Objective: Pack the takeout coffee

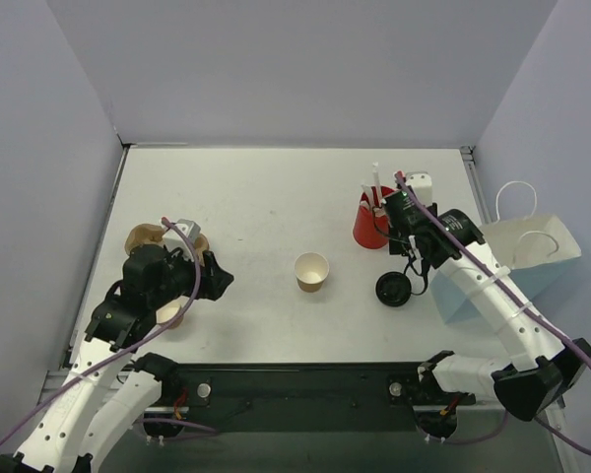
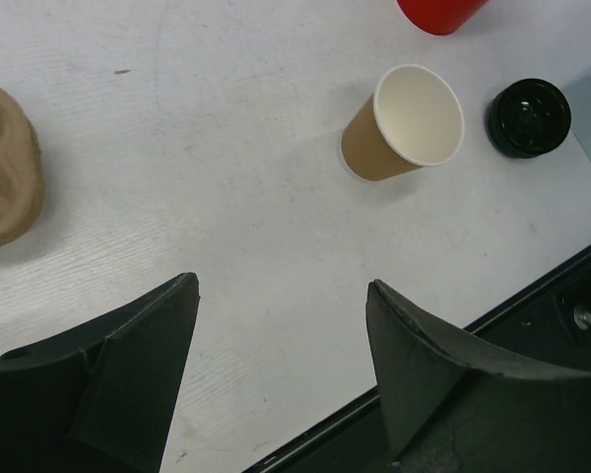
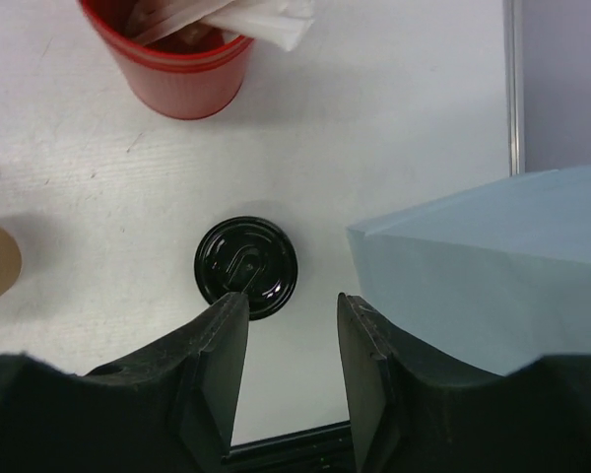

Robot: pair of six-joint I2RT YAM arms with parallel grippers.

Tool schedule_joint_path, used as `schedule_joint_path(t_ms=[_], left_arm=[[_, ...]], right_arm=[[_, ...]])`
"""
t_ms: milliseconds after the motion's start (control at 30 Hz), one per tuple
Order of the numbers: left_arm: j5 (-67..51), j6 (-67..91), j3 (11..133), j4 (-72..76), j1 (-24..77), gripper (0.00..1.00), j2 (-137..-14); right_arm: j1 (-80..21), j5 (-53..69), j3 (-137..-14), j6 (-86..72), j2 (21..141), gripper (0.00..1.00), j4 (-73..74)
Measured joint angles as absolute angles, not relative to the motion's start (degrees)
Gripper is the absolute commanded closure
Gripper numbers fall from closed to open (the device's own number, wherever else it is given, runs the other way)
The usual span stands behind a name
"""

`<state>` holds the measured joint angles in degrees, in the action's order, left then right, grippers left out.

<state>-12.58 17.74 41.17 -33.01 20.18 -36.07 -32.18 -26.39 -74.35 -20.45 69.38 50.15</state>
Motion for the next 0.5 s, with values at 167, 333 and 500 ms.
schedule_joint_path(t_ms=[167, 333, 500], left_arm=[[-12.4, 17.7, 41.2, -33.0, 24.5, 0.22, -35.8], [-12.2, 17.7, 41.2, -32.9, 25.2, 0.21, -35.4], [-11.7, 17.7, 41.2, -32.9, 25.2, 0.22, -34.5]], right_arm=[[-29.2, -26.8, -70.5, -21.5, 70.5, 0.60, 46.7], [-28.9, -25.9, -70.4, -20.0, 75.2, 0.61, 42.5], [-28.1, -25.3, -78.8, -19.1, 80.4, 0.61, 38.8]])
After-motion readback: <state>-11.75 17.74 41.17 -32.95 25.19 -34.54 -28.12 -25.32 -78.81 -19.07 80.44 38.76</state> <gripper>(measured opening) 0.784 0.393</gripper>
